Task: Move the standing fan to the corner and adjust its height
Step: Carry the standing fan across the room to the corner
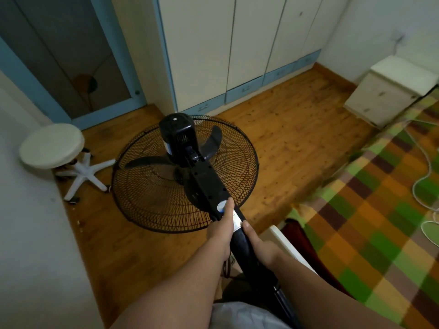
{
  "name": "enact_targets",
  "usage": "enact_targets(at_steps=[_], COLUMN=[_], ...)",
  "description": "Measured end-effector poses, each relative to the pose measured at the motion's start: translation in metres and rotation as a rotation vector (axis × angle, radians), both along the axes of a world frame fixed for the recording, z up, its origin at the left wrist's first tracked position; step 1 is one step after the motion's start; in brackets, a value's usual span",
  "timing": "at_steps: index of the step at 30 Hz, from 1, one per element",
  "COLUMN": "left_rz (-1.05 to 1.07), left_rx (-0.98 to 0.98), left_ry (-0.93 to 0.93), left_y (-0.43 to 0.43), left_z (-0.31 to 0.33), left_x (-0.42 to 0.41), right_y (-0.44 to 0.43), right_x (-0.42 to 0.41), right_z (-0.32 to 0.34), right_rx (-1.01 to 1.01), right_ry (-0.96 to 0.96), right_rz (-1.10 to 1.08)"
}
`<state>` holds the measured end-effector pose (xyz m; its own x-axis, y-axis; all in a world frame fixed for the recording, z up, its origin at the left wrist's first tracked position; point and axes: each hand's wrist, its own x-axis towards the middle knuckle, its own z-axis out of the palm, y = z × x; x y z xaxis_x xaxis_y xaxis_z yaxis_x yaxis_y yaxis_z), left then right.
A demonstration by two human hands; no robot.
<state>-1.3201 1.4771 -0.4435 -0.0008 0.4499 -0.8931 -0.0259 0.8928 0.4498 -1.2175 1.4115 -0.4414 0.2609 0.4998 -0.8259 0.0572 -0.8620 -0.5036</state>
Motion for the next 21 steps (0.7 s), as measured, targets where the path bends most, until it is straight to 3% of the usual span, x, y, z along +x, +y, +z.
enact_targets(at_steps=[7,18,21], left_rz=[-0.028,-0.166,-0.208], left_rx=[-0.017,0.016,0.044], left_ry=[0.054,0.049,0.044], left_y=[0.11,0.248,0.279], left_z=[-0.01,0.003,0.006], left_x=[0.061,0.167,0.191], right_y=[0.105,0.233,0.261], right_x=[0.057,0.156,0.177], right_z=[-0.013,0.004,0.003], right_rx=[-0.045,0.087,0.024], right_ry=[0.003,-0.03,-0.068], right_rz=[-0.018,-0.095,-0.1])
